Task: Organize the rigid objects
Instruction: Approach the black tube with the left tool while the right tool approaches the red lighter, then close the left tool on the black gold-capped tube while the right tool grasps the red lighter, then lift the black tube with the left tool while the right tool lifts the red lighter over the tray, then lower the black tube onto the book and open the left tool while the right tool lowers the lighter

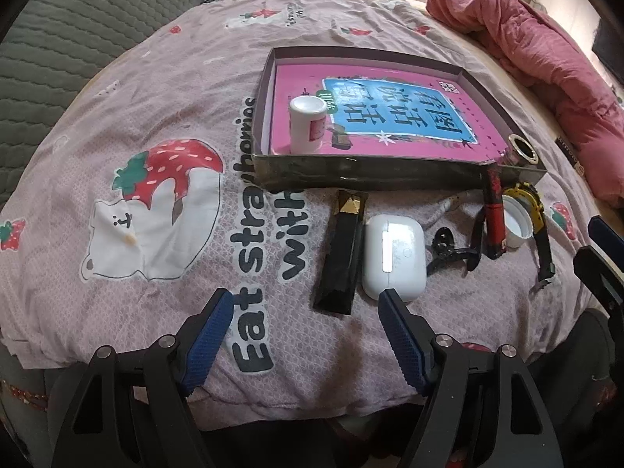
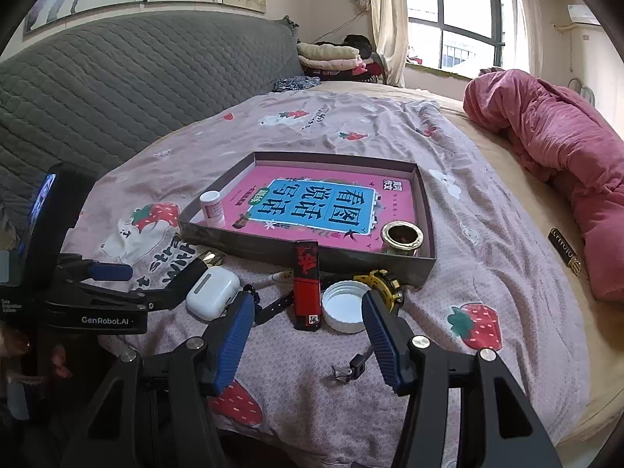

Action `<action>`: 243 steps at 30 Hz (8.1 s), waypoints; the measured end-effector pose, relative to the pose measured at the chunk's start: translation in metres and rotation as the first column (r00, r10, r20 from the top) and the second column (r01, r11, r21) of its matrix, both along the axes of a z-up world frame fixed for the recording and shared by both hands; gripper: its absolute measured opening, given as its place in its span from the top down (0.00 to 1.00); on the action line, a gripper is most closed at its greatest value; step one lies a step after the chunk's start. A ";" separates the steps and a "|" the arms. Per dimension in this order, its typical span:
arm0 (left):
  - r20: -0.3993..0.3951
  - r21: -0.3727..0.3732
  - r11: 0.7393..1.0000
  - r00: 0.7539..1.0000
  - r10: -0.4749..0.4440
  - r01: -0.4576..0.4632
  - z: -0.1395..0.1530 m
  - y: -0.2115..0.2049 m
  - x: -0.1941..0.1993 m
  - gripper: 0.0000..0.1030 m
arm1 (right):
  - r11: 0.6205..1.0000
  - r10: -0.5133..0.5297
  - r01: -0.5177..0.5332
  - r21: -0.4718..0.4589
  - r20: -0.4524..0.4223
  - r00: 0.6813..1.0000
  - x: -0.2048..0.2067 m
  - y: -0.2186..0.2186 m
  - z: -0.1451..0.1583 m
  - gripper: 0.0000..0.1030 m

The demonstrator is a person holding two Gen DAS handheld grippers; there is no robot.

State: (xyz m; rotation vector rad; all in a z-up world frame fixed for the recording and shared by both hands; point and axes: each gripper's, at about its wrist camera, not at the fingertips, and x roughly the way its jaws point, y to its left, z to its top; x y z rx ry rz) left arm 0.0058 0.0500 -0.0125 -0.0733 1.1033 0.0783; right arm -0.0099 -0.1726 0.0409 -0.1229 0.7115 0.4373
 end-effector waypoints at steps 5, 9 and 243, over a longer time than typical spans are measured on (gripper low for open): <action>-0.006 0.007 1.000 1.000 0.008 -0.007 -0.004 0.002 0.001 0.25 | 1.000 0.004 -0.004 -0.004 -0.007 1.000 0.001 0.001 -0.003 0.45; -0.009 0.005 1.000 1.000 0.012 -0.012 -0.006 0.004 0.003 0.25 | 1.000 0.005 -0.005 -0.004 -0.006 1.000 0.001 0.001 -0.004 0.45; 0.287 -0.191 0.979 0.958 -0.011 0.068 0.002 -0.004 0.108 0.77 | 0.991 -0.133 0.134 0.022 -0.018 0.991 0.129 0.023 -0.036 0.78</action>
